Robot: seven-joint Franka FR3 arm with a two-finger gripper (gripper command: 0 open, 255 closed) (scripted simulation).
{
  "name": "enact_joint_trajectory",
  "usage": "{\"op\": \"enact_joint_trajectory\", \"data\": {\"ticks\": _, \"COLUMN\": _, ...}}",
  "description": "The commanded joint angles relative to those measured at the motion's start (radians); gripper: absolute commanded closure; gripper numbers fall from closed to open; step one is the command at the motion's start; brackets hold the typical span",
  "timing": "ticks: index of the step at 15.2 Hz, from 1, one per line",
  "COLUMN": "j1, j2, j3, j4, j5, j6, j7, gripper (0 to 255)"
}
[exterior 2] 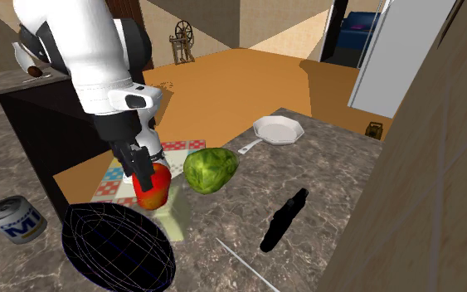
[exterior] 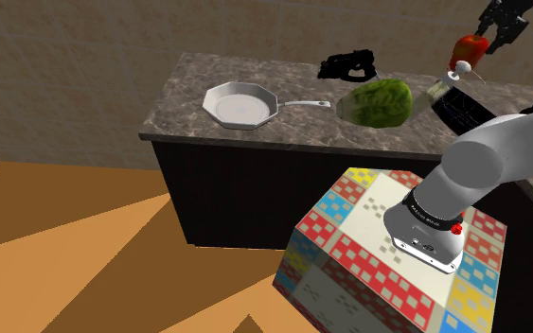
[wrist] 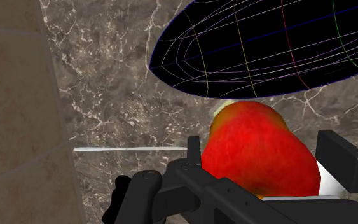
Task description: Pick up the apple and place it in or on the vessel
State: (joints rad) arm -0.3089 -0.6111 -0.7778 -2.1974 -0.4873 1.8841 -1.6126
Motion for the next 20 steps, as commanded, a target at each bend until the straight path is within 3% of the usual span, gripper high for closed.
{"op": "enact_joint_trajectory", "data": {"ticks": 1, "j1": -0.022, "j2": -0.024, "j3": -0.023, "j4": 0.006, "j5": -0.018, "j6": -0.015, "j7": -0.043, "gripper": 255}}
{"op": "enact_joint_trajectory", "data": {"ticks": 10, "j1": -0.102, "j2": -0.108, "j3": -0.128, "j4": 0.065, "j5": -0.086, "j6": -0.083, "j7": -0.233, "gripper": 255}}
{"op": "enact_joint_trajectory", "data": {"ticks": 20, "j1": -0.112, "j2": -0.115, "j3": -0.187, "j4": -0.054, "j5": -0.132, "j6": 0.038, "j7": -0.214, "gripper": 255}}
